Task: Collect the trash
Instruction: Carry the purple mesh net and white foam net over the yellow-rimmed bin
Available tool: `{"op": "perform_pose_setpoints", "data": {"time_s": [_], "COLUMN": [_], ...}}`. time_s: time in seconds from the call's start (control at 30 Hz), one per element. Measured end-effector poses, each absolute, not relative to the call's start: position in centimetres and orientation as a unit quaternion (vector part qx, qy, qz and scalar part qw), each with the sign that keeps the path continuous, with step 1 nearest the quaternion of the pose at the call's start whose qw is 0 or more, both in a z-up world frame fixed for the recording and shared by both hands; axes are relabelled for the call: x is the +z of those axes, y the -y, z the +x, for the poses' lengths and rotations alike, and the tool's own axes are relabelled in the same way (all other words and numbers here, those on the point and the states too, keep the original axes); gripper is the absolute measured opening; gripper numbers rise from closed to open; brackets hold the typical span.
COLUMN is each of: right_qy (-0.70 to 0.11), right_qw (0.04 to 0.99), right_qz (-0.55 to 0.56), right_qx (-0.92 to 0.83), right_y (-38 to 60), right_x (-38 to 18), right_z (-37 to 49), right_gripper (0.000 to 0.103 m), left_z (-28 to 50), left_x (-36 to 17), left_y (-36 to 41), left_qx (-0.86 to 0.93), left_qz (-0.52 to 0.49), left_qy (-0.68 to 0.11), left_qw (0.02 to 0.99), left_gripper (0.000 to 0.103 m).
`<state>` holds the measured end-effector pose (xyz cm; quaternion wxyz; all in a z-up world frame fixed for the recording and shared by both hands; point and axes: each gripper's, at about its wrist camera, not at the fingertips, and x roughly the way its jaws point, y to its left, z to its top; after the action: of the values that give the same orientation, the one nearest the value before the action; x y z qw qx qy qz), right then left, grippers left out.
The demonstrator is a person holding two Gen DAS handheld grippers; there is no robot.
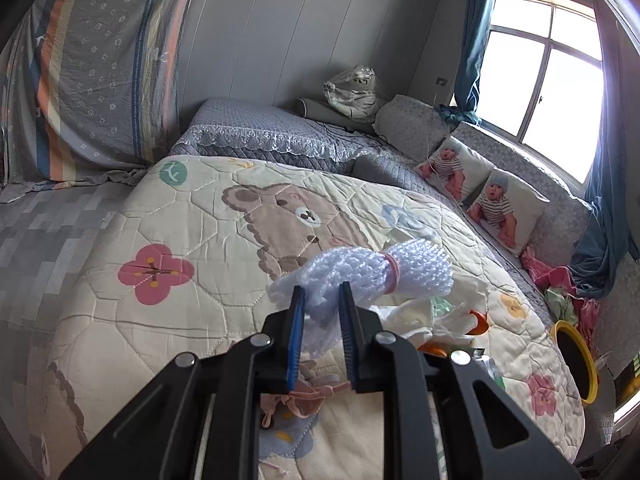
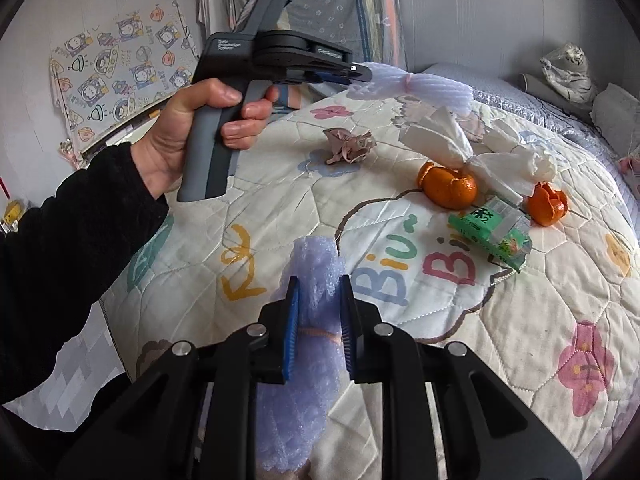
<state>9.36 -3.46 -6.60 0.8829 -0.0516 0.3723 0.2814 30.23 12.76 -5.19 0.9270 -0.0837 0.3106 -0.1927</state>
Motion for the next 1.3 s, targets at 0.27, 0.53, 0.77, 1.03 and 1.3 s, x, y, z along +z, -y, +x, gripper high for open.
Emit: {"op": "perform_pose_setpoints", "data": {"time_s": [0.27,0.53,0.77,1.03,1.3], "right_qy": [-0.352,-0.330,-0.317,-0.307,-0.296], "right_qw": [0.901,0.918,0.930,0.941,0.950], "right_qz": [-0.016,0.014,0.033,0.052,0.065], "right_qx": [0.253,0.221,0.182,0.134,0.081], "right_y": [7.1,11.1,14.8,19.4,24.3], "right_x": [-4.6,-3.2,-2.7,-2.5,-2.5], "right_z": [9.5,9.5,9.6,9.3,9.1], "right_gripper": [0.018,0.018,0.018,0.018,0.018], "left_z": [27.3,24.3,23.2,22.9,22.6], "left_x": [-3.3,-2.2,-1.7,-1.3,-0.7], "left_y": [-13.5,-11.4,-7.1,-2.3,3.0], "left_qx": [-0.152,-0.150,-0.180,-0.213,-0.242], "left_qz": [-0.102,-0.108,-0.103,-0.092,-0.074], "left_qy": [-0.288,-0.277,-0.281,-0.288,-0.293], "left_qw": [0.940,0.943,0.937,0.929,0.922], "left_gripper": [0.016,0.016,0.016,0.016,0.016]}}
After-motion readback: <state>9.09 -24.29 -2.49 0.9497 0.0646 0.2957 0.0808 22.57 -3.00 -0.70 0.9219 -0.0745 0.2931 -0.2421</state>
